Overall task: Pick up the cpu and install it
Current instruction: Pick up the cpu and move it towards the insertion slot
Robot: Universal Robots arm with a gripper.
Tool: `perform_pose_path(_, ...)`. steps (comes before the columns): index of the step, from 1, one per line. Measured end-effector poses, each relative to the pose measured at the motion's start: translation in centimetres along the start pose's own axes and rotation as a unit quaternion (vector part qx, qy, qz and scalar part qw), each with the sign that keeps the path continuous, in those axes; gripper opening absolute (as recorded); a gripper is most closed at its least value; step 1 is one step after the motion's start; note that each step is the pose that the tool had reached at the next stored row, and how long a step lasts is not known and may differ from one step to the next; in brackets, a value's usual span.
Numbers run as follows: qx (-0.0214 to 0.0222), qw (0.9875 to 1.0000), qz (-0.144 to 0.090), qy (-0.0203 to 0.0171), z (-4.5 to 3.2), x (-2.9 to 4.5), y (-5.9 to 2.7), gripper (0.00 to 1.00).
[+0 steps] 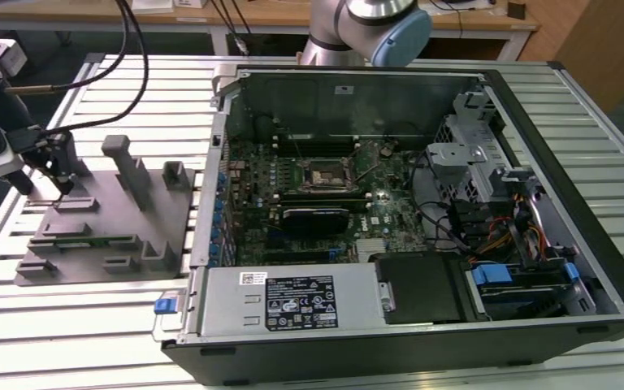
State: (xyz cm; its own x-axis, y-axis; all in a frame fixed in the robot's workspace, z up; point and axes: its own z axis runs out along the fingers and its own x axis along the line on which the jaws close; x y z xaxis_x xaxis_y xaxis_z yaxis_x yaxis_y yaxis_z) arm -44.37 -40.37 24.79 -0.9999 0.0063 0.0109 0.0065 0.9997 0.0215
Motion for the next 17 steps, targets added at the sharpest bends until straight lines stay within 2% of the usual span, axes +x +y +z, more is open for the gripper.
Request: perform_pose_path(17, -0.0005, 1.0, 0.0, -0.0007, -4.91, 0.05, 0.12, 0.54)
